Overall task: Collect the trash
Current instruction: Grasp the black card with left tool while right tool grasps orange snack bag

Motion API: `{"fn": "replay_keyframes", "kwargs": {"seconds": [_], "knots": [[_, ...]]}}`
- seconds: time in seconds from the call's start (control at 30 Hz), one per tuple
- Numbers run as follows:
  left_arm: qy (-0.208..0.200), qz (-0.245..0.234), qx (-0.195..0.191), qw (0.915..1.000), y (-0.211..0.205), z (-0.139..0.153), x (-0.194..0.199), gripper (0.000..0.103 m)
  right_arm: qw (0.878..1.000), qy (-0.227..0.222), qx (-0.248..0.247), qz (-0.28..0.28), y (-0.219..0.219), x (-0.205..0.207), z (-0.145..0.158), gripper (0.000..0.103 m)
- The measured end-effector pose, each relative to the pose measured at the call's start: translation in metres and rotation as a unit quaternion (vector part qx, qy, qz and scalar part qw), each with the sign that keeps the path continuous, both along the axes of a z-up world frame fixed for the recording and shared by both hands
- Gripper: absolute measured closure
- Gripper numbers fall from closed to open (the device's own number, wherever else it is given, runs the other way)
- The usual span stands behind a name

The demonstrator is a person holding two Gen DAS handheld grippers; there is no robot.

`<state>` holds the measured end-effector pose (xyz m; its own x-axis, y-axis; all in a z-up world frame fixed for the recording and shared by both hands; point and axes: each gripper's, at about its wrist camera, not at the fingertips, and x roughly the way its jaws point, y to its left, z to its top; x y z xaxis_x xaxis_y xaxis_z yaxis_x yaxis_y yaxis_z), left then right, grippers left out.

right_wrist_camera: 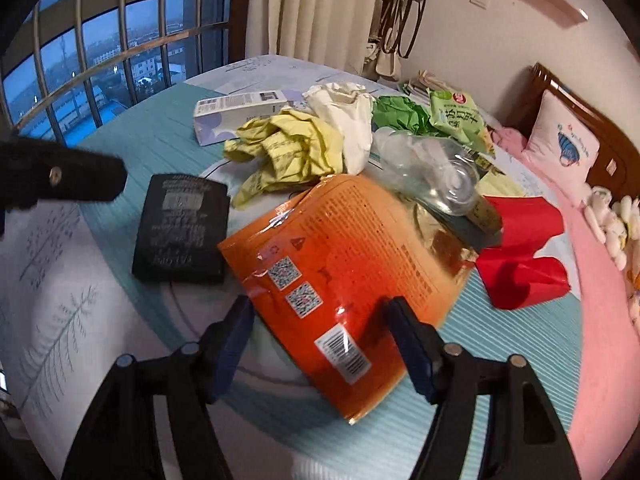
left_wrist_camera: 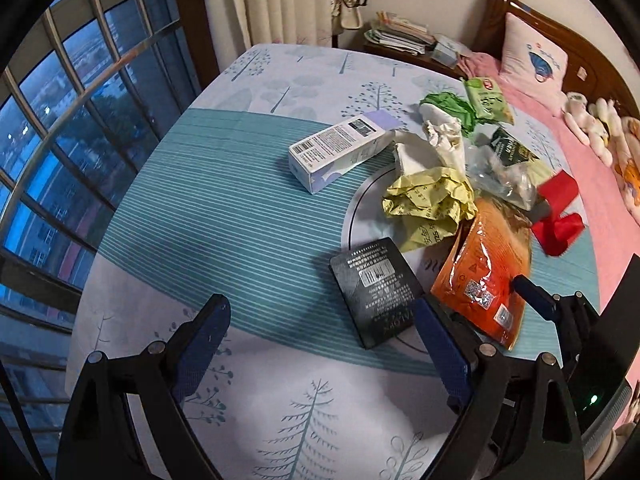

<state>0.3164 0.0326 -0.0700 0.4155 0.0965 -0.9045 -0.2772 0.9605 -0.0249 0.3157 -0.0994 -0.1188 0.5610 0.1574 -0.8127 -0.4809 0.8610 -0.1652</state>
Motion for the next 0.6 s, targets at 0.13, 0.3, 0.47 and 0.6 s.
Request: {"fn": "replay_keyframes", "kwargs": {"seconds": [0.13,0.3,0.47,0.6], "knots": [[0.004,0.01,-0.006,0.9999,0.0,-0.002,0.006,0.011,1.0,0.022,0.017,-0.014,-0.005,0.013,-0.002,0.02],[0.008,0.019,-0.006,0.9998,-0.001,-0.006,0.014,0.011,0.997,0.056,0.041,-0.03,-0.013,0.026,-0.003,0.02],[0.017,0.02,-0.02,0.9995,-0.002,-0.011,0.023,0.011,0.997,0.058,0.042,-0.032,-0.017,0.034,0.004,0.069],[0.039,0.023,-0.04,0.9982,-0.004,-0.022,0.032,0.011,0.994,0.079,0.072,-0.035,-0.03,0.044,0.007,0.081]]}}
